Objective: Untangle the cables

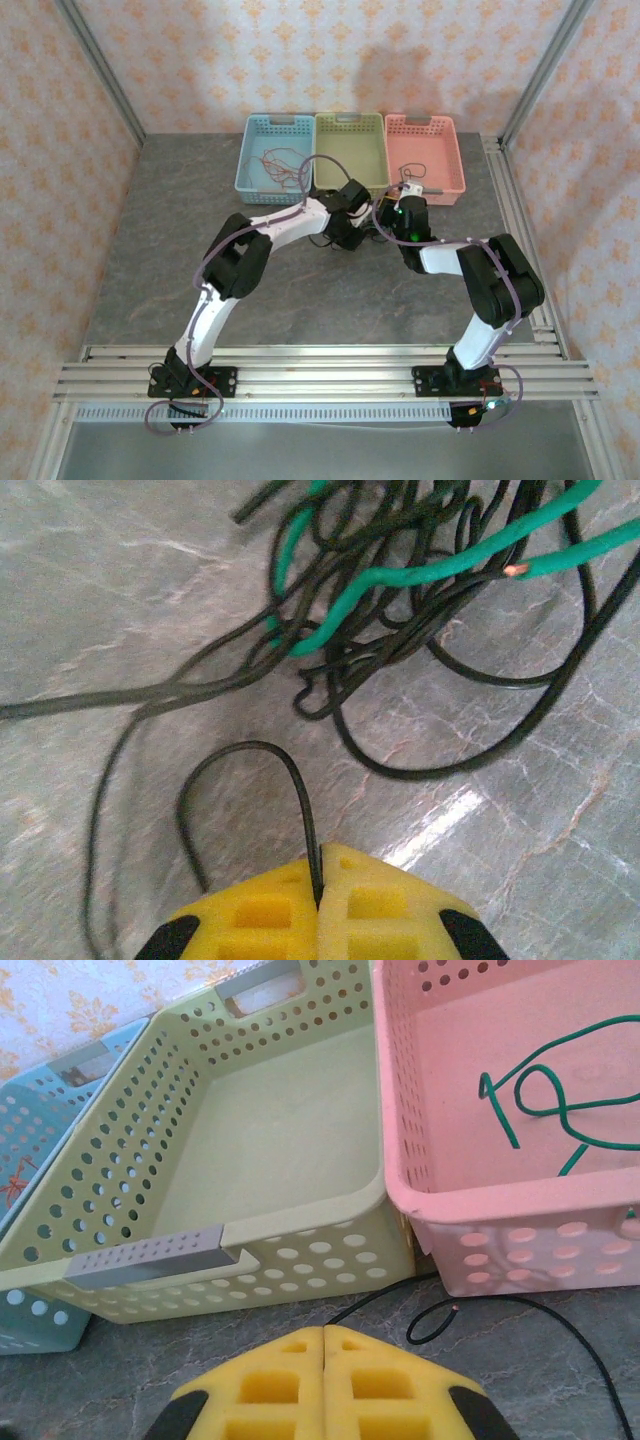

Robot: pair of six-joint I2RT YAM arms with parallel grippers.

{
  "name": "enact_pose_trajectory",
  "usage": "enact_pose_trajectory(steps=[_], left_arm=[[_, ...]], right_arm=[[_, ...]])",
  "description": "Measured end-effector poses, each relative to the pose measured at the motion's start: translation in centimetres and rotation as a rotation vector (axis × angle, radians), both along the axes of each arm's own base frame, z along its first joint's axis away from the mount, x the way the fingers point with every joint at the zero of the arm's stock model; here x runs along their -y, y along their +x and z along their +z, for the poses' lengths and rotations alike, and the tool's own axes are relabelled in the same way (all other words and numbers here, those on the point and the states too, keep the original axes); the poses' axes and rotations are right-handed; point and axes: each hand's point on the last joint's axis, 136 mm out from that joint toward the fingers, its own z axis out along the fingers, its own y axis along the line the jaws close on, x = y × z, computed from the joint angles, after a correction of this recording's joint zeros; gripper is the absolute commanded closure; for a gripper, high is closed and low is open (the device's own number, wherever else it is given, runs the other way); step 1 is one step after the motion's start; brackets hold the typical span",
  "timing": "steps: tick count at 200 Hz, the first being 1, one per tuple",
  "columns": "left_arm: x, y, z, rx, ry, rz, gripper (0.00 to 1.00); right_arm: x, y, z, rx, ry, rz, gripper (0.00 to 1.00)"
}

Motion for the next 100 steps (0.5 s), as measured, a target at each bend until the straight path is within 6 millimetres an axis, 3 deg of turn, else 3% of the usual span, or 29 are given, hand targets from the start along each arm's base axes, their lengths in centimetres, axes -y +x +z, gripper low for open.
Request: enact_pose_trajectory(steps=[24,47,68,81,100], left_arm=[[-2.0,-0.6,2.3,0.077,-0.031,0.05,1.0],[-5.0,0.1,5.4,0.163,-0.073,0.138,1.0],[-9.1,1.9,8.1,0.231,-0.116,0.273,1.0],[-12.7,2.9,9.2,0.275,-0.151,0.384,1.0],[-18.3,2.6,9.7,0.328,-0.172,0.542,1.0]], right_arm=[[0.9,0.2,0.0,0.005,-0.015,-0.04,1.0],[2.8,0.1,0.1,0.008,-0.022,-0.114,1.0],[4.9,0.0,0.2,0.01,-0.014,-0.197,1.0],[6.1,-0.1,0.2,0.01,-0.008,-0.242,1.0],[7.1,-0.3,-0.1,0.004,-0.003,-0.284,1.0]])
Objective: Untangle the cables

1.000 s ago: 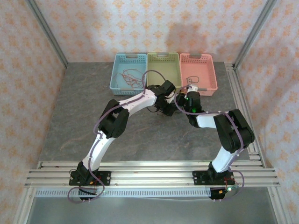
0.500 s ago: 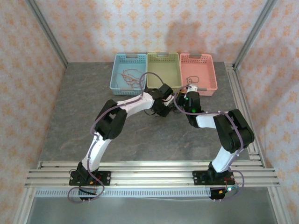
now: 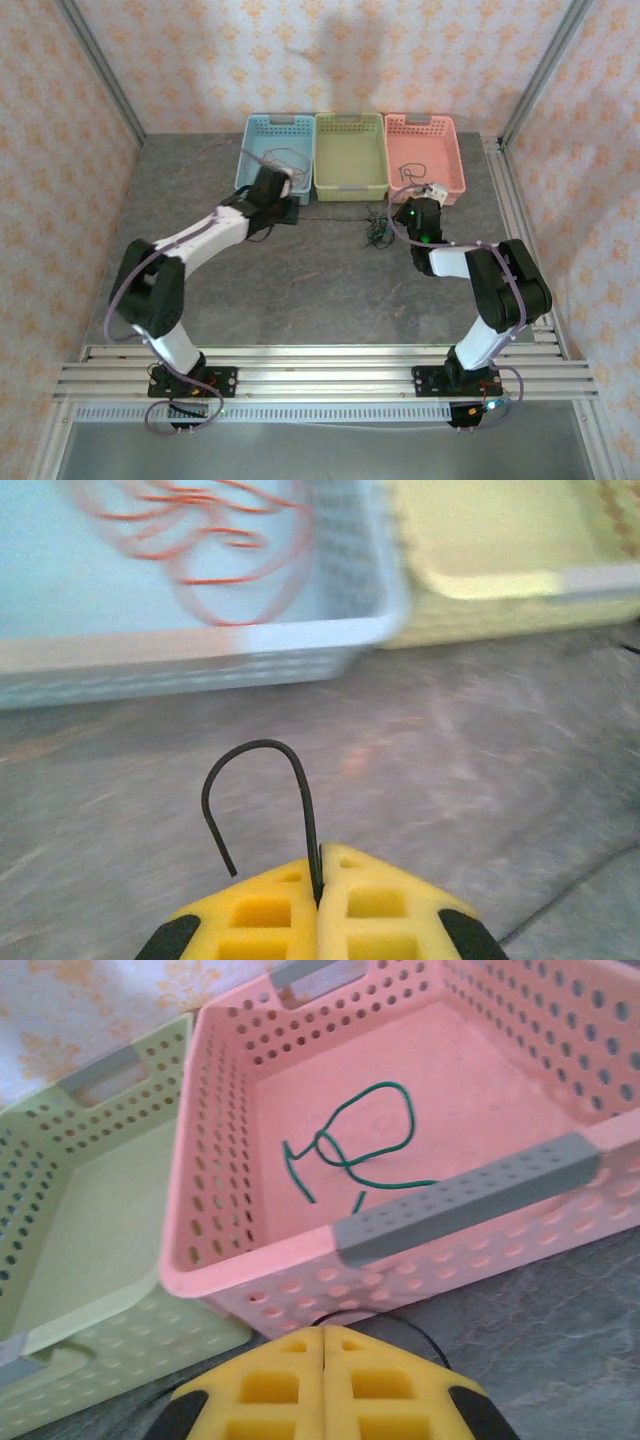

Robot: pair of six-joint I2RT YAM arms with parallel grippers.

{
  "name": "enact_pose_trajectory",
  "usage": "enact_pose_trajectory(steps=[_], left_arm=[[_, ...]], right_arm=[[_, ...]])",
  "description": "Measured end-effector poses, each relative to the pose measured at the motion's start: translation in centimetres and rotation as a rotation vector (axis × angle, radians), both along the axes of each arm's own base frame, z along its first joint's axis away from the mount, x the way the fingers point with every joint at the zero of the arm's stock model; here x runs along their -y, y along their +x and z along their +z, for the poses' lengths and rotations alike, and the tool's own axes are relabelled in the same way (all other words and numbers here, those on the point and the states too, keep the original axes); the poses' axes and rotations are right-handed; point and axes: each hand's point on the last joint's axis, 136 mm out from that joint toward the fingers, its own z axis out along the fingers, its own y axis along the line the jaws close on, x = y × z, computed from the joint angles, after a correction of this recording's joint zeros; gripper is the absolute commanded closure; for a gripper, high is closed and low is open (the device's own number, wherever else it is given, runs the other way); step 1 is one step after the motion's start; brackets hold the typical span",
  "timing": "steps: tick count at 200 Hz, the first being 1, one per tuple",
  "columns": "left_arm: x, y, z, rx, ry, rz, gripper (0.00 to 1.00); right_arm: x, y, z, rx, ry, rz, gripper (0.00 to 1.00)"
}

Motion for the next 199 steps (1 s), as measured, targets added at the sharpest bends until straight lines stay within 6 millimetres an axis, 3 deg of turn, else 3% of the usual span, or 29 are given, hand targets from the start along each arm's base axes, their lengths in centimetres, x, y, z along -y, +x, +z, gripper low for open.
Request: enact_pose_trajectory(steps=[9,29,94,114,134,155,199], left_arm=[[-1.5,-0.6,0.1,0.016,-0.019,0.043,1.0],[-2.6,-1.6,0.9,0.072,-0.032,0.095,1.0],[-7.8,-2.4,2.5,0.196,-0.139,0.299,1.0],[-8.6,-2.2,2.3,0.195,-0.137,0.331,1.0],[-11.5,-1.9,2.2,0.207,-0.104,0.417,1.0],[-12.4,-1.7,1.9,0.202,-0.093,0.443,1.0],[-11.6,-1.5,0.3,0.159,-0.098,0.402,1.0]], right_arm=[[-0.2,-0.1,-0.1,-0.003,0.009,0.006,1.0],[-1.2,-0.3,-0.1,-0.001,0.014,0.029,1.0],[-4.4,-0.5,1.2,0.035,0.064,0.148,1.0],[-5.0,-0.4,1.5,0.049,0.078,0.179,0.74],[-3.1,0.1,1.4,0.047,0.071,0.145,0.55],[-2.7,0.3,1.0,0.042,0.078,0.159,0.49],[-5.3,0.3,1.2,0.057,0.124,0.281,0.49]])
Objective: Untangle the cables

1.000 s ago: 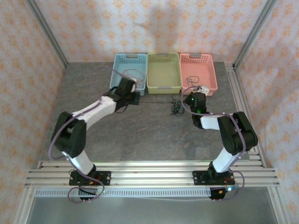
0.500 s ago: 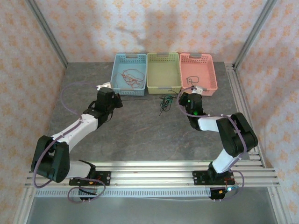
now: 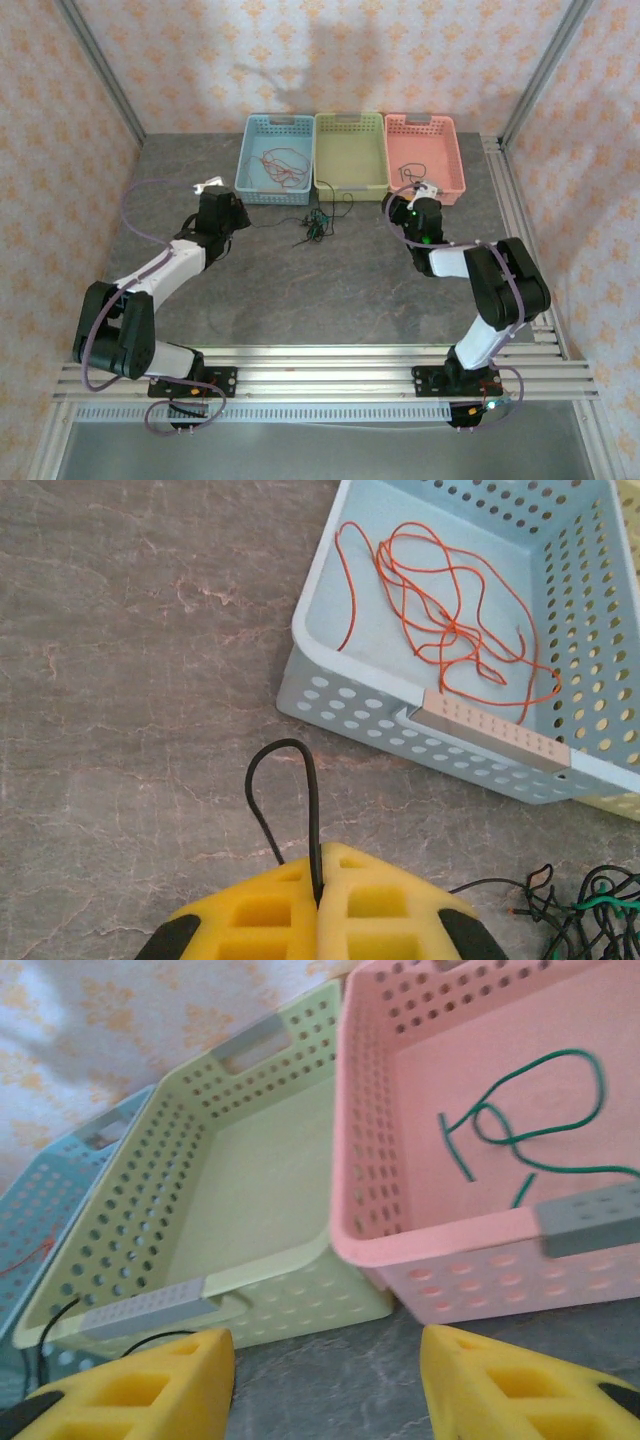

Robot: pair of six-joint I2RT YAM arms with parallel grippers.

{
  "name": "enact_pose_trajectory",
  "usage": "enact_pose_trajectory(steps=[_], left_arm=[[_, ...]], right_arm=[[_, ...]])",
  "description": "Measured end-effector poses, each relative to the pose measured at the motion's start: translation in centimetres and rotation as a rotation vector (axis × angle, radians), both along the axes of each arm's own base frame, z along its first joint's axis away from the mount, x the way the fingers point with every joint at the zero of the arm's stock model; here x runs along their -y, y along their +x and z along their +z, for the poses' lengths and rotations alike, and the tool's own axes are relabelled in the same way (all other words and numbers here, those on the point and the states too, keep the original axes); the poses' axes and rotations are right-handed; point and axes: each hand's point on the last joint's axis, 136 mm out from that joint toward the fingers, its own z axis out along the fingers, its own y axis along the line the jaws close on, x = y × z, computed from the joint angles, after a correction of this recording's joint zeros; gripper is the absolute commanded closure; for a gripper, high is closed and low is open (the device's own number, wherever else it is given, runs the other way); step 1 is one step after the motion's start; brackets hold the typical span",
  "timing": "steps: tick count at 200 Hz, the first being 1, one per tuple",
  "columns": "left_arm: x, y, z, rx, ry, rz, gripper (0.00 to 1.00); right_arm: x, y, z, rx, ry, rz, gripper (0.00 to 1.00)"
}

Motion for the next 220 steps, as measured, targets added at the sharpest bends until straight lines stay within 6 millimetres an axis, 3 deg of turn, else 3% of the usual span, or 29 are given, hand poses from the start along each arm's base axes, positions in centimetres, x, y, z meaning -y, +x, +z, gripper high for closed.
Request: enact_pose_trajectory(steps=[33,63,82,143,220], left_arm=[[0.4,0.1,-0.4,-0.012,-0.004,-0.021,1.0],[0.5,0.2,-0.9,-0.025,-0.003,-0.029,1.0],[0.6,0.3,-0.8,-0.025,-0.005,-0.032,1.0],[0.9,0.5,-1.0,-0.031,-0.013,-0.044,1.0],[1.1,0.7,-1.2,-0.037,-0.015,-0.05,1.0]], right_arm=[[-4.9,0.3,-1.2,-0.032,-0.016,0.173,0.49],[-10.3,-0.7,-0.6,-0.019,-0.077,0.34,0.49],[-12.5,-1.2,-0.4,-0.009,-0.103,0.399,0.49],[-14.3,0.9,-2.4,-0.077,-0.152,0.416,0.49],[-16.0,2.8,-3.0,-0.125,-0.201,0.442,0.53]])
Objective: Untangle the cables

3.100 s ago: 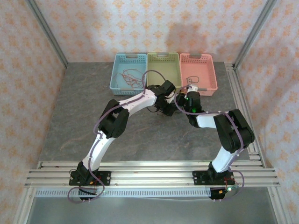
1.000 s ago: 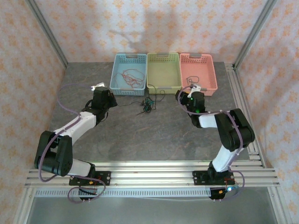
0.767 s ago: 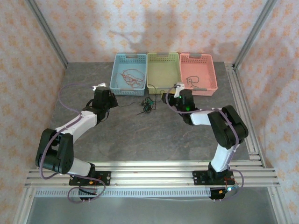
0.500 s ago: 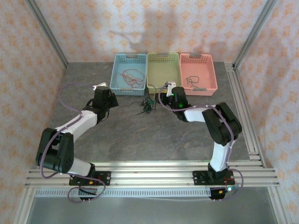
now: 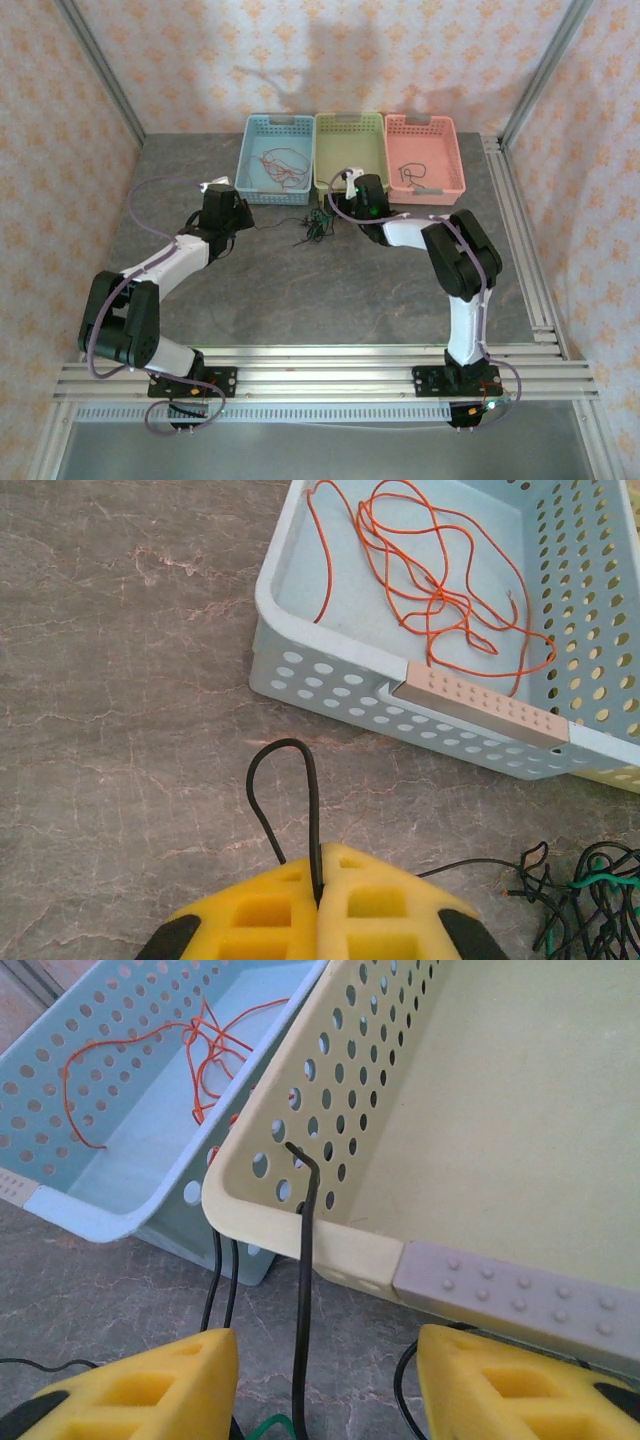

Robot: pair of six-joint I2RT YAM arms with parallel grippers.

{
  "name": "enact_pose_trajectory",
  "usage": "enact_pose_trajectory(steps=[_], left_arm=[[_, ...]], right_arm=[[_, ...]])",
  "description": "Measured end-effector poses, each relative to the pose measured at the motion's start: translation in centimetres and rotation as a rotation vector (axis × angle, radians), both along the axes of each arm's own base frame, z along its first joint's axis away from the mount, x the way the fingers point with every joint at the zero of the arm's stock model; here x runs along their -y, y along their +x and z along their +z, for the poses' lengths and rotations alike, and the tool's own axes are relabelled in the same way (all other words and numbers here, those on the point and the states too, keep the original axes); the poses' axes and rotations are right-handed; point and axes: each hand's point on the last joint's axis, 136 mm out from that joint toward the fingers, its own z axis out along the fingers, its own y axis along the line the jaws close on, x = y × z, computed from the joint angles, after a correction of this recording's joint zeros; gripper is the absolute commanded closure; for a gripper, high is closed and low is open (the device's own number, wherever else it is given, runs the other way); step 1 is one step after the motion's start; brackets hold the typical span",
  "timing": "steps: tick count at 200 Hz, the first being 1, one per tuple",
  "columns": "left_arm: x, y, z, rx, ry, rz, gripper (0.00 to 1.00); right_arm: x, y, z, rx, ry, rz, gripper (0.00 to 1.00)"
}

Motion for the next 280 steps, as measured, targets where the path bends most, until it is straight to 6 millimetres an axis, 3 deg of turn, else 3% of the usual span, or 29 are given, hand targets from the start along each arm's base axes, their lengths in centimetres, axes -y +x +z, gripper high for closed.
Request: enact_pose_trajectory(steps=[27,78,105,121,169,194,231,280], left_arm=[[0.0,0.0,0.0,0.0,0.0,-0.001,1.0],[0.0,0.1,0.2,0.004,-0.001,0.0,1.0],[0.0,0.2,0.2,0.004,-0.001,0.0,1.0],[0.0,0.2,0.2,0.004,-0.001,0.0,1.0],[0.0,0.2,0.2,0.004,0.001,0.002,1.0],[-0.1,0.2,0.2,0.004,0.002,0.004,1.0],[0.0,0.2,0.2,0.005,0.002,0.004,1.0],[-1.1,-0.1,0.0,-0.006,0.035,0.054,1.0]], right_arm=[[-0.6,0.8,-0.4,-0.014,-0.011,-0.001,0.73],[-0.8,0.6,-1.2,-0.014,-0.028,0.01,1.0],[0.0,-0.7,-1.4,-0.017,-0.044,0.013,1.0],[0.3,-1.3,-0.1,-0.002,-0.042,0.017,1.0],[2.1,-1.1,8.7,0.139,0.045,0.001,1.0],[4.1,0.0,11.5,0.175,0.089,-0.049,1.0],[5.7,1.7,13.2,0.18,0.123,-0.097,1.0],[6.4,1.9,14.0,0.166,0.128,-0.121,1.0]])
